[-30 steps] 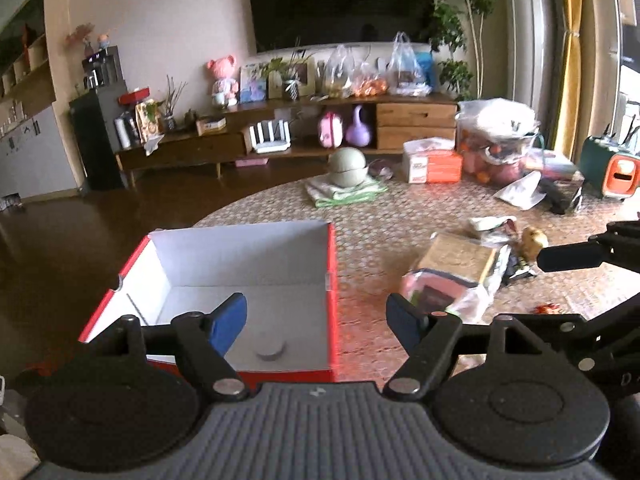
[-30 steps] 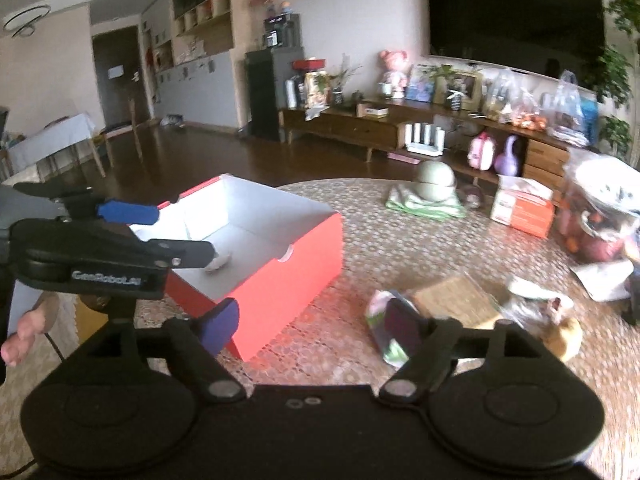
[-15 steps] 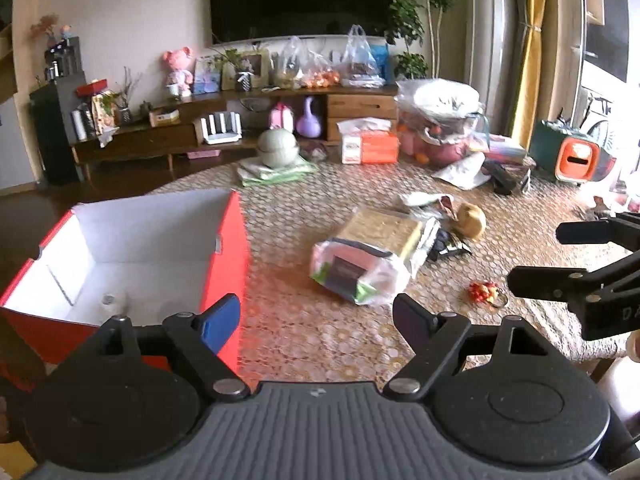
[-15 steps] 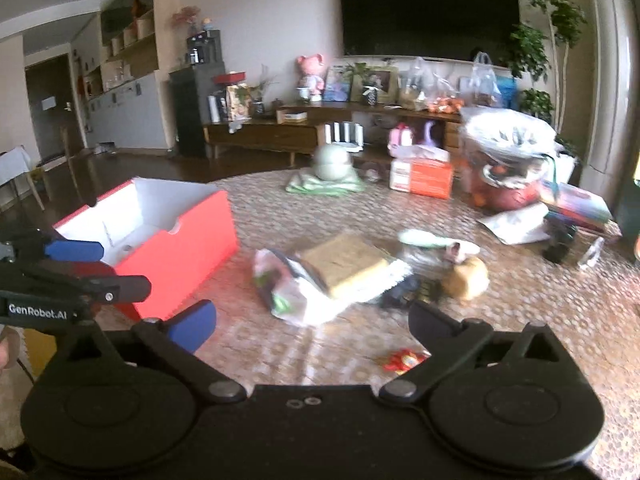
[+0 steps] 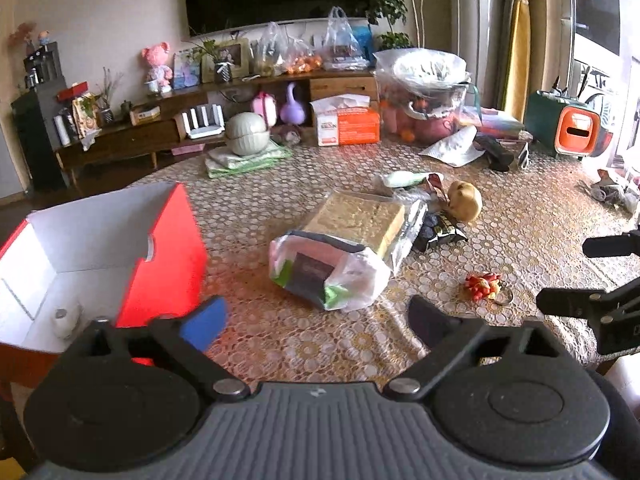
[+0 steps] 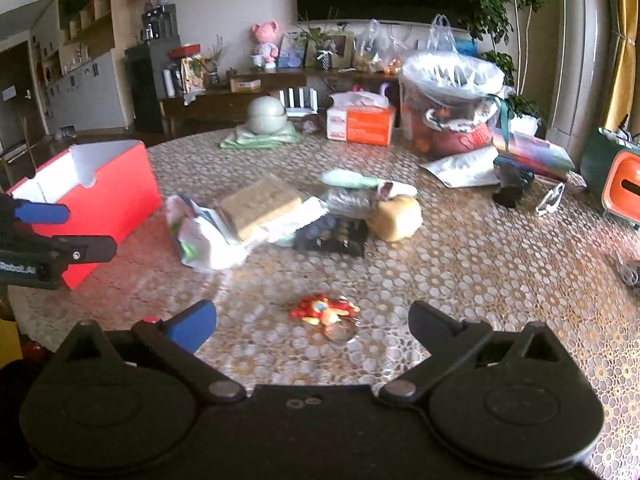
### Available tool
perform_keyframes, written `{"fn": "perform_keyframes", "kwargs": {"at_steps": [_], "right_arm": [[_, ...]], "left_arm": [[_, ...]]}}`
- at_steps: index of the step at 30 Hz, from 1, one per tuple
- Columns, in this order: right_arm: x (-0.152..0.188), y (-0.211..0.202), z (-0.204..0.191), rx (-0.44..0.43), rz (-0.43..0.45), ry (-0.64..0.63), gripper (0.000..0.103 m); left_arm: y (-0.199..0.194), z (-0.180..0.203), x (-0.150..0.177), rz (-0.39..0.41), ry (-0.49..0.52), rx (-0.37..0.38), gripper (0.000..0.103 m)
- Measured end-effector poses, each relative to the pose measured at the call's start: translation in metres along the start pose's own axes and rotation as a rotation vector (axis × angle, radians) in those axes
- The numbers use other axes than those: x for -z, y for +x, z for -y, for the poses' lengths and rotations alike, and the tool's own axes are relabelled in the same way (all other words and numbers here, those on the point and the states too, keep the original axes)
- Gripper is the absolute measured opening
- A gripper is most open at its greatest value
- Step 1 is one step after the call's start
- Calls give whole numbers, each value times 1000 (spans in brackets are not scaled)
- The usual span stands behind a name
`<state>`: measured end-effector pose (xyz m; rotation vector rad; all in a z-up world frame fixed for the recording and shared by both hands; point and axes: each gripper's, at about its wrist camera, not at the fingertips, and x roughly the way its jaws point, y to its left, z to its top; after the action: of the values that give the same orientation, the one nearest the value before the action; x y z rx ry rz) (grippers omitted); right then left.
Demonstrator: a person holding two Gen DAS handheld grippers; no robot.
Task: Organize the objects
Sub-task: 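Withdraw both tools from the red box back over the table, then grasp white plastic package with left tool while right tool approaches red toy keychain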
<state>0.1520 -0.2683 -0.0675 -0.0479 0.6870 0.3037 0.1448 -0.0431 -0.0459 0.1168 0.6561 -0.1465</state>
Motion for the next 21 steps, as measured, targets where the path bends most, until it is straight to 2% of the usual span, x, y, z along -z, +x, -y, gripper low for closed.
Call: {"fn": "perform_keyframes", "kwargs": {"at_steps": [10, 13, 17, 21], "right_arm": [[7, 27, 8, 11, -39, -33, 102], [7, 34, 7, 5, -45, -51, 101], [6, 41, 5, 1, -48, -72, 101], [3, 48, 6, -3, -50, -73, 101]], "left_arm": [[42, 13, -9, -22, 26, -34, 103], [54, 11, -14, -43, -4, -13, 103], [72, 4, -27, -121, -91, 40, 103], [84, 4, -43, -117, -115, -16, 103]]}}
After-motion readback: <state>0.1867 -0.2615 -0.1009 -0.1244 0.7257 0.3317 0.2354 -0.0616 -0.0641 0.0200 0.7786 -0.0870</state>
